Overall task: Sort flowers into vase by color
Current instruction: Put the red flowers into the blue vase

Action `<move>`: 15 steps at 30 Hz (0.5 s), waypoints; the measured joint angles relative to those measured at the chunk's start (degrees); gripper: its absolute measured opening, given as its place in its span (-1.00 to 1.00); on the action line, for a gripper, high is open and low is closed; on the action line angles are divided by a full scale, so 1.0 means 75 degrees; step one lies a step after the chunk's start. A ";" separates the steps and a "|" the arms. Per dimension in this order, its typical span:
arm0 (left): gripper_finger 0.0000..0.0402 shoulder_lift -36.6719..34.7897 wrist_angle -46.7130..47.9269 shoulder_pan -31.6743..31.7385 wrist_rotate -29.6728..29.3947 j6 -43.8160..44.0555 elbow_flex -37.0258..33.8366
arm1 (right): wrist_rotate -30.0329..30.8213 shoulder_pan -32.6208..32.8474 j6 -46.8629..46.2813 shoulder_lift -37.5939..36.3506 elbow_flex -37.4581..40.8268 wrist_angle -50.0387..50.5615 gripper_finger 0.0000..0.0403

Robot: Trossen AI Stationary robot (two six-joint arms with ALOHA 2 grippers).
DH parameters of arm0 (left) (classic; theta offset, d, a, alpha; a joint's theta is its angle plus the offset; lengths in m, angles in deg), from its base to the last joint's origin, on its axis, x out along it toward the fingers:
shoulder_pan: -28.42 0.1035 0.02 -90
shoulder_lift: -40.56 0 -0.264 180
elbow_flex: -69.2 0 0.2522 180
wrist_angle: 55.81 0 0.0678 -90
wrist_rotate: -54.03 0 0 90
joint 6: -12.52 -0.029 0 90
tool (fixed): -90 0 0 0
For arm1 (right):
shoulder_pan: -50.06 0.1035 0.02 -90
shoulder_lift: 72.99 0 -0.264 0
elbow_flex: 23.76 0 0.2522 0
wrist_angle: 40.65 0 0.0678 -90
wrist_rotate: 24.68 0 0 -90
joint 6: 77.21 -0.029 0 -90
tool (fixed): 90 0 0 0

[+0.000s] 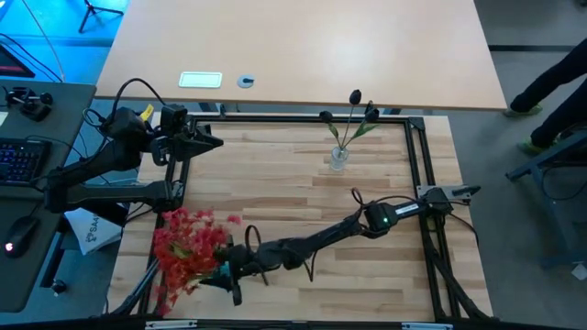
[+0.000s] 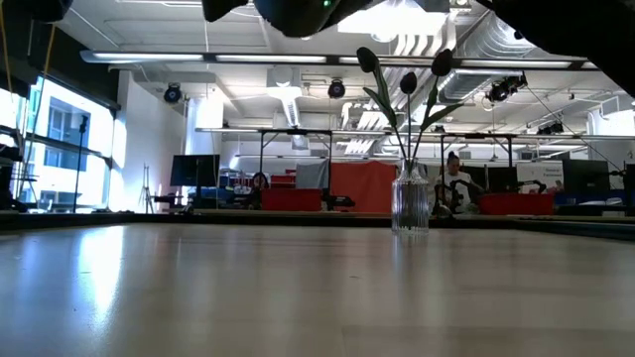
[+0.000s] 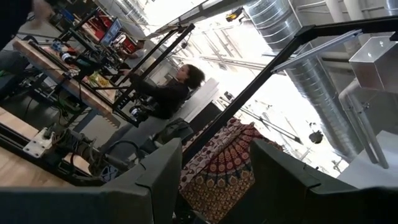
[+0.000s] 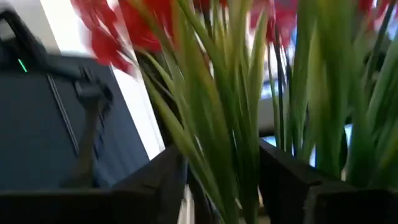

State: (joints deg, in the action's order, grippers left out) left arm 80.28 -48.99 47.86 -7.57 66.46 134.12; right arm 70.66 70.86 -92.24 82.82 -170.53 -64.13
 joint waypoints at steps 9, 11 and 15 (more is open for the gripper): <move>-0.12 0.0000 -0.0006 0.0000 0.0100 0.0000 -0.0002 | -0.0820 -0.0021 0.0373 -0.0748 0.0000 0.2765 0.21; -0.12 0.0000 -0.0009 0.0000 0.0101 -0.0003 -0.0003 | -0.1084 -0.0027 0.0376 -0.0866 0.0000 0.3225 0.23; -0.12 0.0000 -0.0032 0.0000 0.0116 -0.0003 -0.0001 | -0.1194 -0.0038 0.0425 -0.1052 0.0000 0.3910 0.24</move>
State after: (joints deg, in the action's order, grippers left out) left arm 80.28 -49.23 47.86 -6.69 66.43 134.11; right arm 61.71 70.57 -89.05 74.93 -170.53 -34.80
